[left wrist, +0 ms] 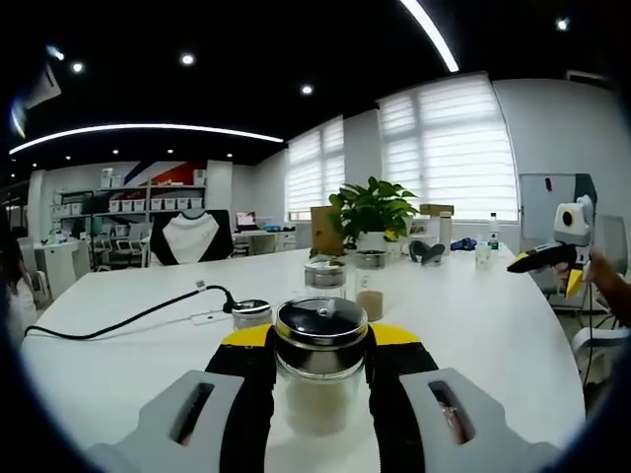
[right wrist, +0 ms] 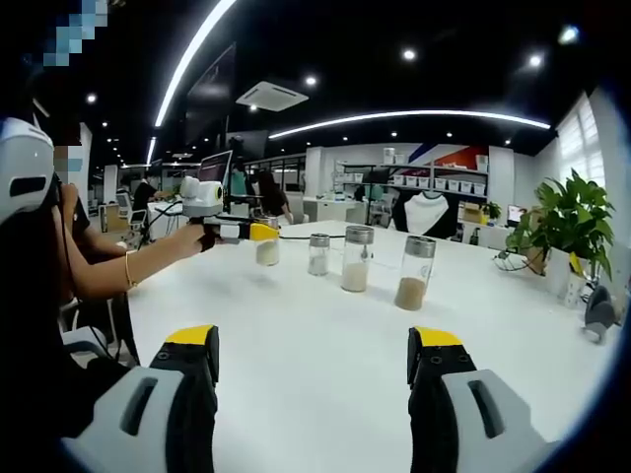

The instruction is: Rotate the seasoning bottle until the label or dispensing opening points toward the visible target arrow and the bottle remains upright within the marked orientation range

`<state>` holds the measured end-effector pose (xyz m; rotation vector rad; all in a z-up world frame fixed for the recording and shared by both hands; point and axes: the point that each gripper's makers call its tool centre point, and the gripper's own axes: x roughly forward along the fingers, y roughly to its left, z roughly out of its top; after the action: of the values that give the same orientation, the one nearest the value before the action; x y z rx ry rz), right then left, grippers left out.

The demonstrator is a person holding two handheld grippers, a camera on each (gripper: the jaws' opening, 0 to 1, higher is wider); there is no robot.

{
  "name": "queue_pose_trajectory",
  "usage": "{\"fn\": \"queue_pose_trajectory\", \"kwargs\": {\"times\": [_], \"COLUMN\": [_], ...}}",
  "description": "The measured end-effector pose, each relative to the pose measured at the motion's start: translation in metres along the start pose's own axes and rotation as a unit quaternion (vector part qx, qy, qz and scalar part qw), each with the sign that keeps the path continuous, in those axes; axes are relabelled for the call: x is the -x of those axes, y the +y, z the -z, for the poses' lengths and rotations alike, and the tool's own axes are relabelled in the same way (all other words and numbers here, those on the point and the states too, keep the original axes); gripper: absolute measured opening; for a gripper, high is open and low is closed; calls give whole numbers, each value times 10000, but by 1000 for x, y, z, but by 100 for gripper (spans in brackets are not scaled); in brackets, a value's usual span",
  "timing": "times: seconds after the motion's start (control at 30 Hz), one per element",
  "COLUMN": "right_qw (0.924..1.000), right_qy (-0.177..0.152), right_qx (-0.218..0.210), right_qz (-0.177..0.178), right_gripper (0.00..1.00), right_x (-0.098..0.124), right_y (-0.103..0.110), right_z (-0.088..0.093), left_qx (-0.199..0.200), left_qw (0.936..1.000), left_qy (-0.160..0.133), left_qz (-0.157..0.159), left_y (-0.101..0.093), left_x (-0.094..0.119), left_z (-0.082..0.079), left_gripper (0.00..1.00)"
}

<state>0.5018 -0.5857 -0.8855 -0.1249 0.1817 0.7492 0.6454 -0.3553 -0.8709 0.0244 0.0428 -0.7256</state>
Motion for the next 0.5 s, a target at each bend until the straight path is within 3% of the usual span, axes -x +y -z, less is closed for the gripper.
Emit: {"fn": "queue_pose_trajectory", "kwargs": {"times": [0.5], "right_qw": [9999], "right_qy": [-1], "right_qx": [-96], "right_qz": [-86], "right_gripper": [77], "right_x": [-4], "right_y": [2], "right_z": [5], "left_qx": [61], "left_qw": [9993], "left_qy": [14], "left_qz": [380], "left_y": [-36], "left_x": [-2], "left_z": [2], "left_gripper": [37]}}
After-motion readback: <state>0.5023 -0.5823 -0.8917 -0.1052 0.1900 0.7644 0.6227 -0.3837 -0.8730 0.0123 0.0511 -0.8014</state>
